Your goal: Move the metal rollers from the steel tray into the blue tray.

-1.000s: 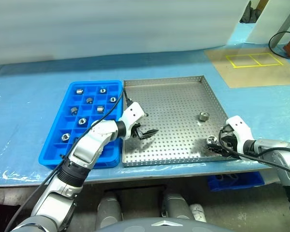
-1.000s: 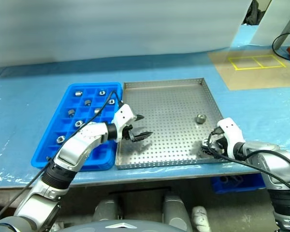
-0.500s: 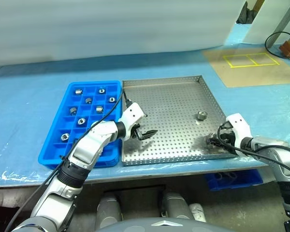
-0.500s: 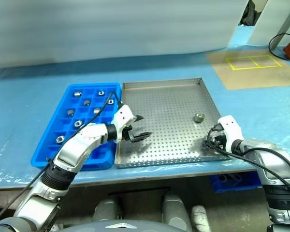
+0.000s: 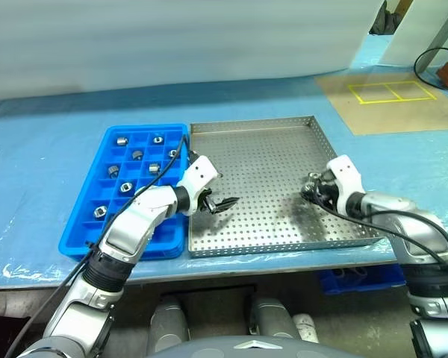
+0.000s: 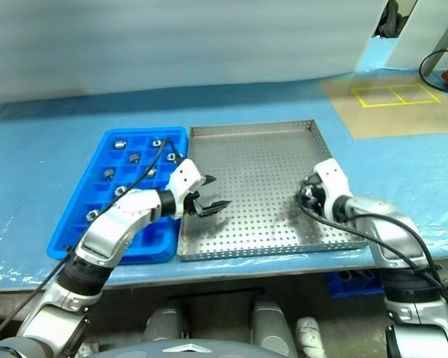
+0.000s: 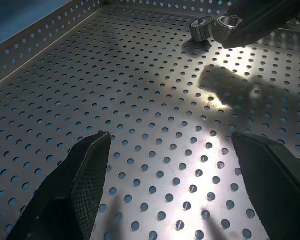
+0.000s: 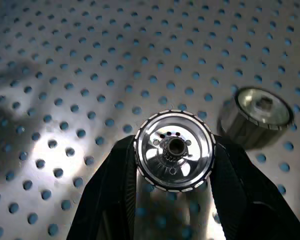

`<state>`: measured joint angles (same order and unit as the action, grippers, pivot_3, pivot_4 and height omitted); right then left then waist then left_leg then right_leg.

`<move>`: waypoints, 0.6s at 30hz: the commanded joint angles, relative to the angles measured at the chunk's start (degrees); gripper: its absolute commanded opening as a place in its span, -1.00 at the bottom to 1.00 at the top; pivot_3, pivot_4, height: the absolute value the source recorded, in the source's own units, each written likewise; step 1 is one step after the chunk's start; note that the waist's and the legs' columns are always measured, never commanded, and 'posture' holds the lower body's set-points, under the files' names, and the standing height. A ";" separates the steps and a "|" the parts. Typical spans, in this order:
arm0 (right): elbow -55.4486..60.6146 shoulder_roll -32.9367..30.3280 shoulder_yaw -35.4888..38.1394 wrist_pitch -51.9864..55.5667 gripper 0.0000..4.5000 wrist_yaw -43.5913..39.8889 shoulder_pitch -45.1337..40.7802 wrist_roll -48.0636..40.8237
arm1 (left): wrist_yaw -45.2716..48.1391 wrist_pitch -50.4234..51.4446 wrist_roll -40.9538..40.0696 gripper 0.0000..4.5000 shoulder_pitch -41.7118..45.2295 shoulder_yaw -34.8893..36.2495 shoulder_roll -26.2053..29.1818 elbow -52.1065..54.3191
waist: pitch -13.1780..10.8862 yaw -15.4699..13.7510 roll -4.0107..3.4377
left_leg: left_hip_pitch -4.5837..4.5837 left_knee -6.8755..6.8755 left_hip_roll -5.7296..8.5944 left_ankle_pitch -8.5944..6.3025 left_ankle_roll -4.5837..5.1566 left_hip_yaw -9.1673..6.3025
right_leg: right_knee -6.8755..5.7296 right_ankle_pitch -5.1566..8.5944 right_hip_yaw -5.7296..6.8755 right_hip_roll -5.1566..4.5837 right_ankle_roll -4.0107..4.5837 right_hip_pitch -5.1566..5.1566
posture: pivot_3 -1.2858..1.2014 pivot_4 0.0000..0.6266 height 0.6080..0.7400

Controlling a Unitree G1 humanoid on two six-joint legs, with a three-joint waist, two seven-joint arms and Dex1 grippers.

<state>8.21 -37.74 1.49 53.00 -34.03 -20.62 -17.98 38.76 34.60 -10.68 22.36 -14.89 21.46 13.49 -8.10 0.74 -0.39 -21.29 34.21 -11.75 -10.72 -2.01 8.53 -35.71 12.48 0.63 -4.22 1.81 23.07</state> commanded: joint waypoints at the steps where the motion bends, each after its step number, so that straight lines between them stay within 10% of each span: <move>1: 0.29 1.65 -2.01 -1.49 -0.28 -2.26 -5.15 -1.08 | -1.95 2.66 -1.12 0.81 -1.77 2.54 0.66 6.00 | 0.00 -0.20 0.01 | -0.01 0.00 0.00 0.01 -0.01 0.00 | 0.00 0.00 0.01 0.00 0.00 -0.01 | -0.08 -0.52 1.00; 18: -23.88 23.03 -16.21 -14.13 -0.28 -6.79 -27.42 5.00 | -15.13 13.15 -1.60 0.81 -15.24 8.82 -0.29 22.56 | -0.02 -5.03 0.02 | -0.44 -0.02 -0.06 0.03 -0.06 -0.10 | 0.00 0.00 0.30 -0.08 0.02 0.29 | 0.16 -0.52 1.00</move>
<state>-14.49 -15.32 -14.66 41.80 -40.37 -45.73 -13.69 24.71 47.50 -11.83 7.45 -7.56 21.23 32.46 -8.12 -4.29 -0.37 -21.76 34.19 -11.82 -10.69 -2.08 8.41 -35.70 12.48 0.98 -4.31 1.84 23.36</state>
